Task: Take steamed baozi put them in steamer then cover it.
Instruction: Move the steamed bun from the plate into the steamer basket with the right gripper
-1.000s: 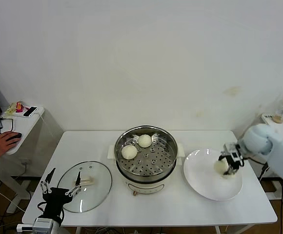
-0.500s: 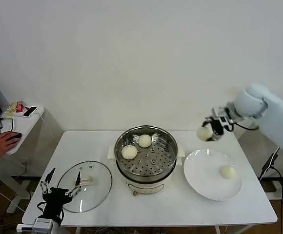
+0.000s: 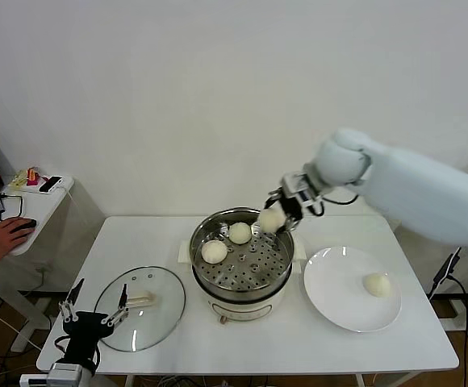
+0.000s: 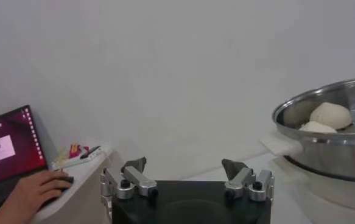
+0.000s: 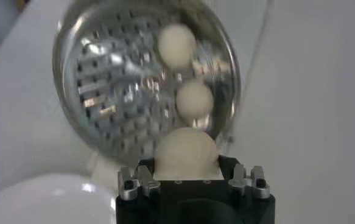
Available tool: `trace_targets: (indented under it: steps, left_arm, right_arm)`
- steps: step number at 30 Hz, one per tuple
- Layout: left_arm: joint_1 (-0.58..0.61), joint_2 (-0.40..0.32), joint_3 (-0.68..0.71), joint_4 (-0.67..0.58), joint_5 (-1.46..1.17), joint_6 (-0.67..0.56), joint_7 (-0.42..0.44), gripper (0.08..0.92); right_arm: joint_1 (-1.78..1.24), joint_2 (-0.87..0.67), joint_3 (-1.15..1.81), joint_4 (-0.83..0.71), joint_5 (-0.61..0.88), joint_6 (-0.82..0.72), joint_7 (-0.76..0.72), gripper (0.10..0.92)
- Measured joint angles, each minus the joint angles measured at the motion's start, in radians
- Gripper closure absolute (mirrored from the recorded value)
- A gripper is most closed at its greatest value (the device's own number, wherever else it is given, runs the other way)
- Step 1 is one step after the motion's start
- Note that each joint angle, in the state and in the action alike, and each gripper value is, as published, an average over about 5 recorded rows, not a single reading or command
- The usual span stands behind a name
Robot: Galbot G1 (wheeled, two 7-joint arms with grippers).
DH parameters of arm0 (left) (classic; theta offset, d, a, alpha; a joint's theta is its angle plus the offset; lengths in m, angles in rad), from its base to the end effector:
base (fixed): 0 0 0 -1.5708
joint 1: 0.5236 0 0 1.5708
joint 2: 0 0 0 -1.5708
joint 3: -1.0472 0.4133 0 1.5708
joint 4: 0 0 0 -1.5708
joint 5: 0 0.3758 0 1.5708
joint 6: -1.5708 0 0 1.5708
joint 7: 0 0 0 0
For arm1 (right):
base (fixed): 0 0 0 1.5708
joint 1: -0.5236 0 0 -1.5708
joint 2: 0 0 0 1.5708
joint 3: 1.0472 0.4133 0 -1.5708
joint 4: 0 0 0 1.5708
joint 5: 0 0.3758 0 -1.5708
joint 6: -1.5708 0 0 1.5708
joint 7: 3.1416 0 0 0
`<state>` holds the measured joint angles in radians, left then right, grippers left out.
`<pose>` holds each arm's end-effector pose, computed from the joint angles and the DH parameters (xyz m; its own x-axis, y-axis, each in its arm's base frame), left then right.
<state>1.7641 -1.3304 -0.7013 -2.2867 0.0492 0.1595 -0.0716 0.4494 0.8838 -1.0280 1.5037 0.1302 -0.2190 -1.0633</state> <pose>0.1119 0.0884 -0.2964 -0.9896 -0.0947 0.1084 -0.0514 0.9360 0.3481 0.5757 0.0117 -0.0356 -0.2636 -0.3648 0.8930 -0.7946 -0.4428 -0.4154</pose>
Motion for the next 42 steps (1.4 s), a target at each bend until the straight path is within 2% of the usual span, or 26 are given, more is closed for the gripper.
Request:
trace_targets:
  steps: [13, 28, 36, 42]
  left_arm:
    - [0.001, -0.015, -0.015, 0.000, -0.004, -0.002, 0.000, 0.177]
    - [-0.001, -0.018, -0.014, 0.001, -0.004, -0.003, 0.000, 0.177]
    - [-0.001, -0.016, -0.016, -0.001, -0.004, -0.003, 0.000, 0.177]
    - [-0.005, -0.009, -0.023, -0.003, -0.004, -0.002, 0.000, 0.177]
  right_arm:
    - [-0.021, 0.135, -0.148, 0.009, -0.074, 0.145, 0.040, 0.372]
    - [-0.034, 0.184, -0.206, 0.013, -0.161, 0.276, 0.043, 0.364]
    - [-0.021, 0.176, -0.208, 0.013, -0.166, 0.298, 0.039, 0.216]
    - [0.000, 0.155, -0.180, -0.002, -0.157, 0.284, 0.029, 0.203]
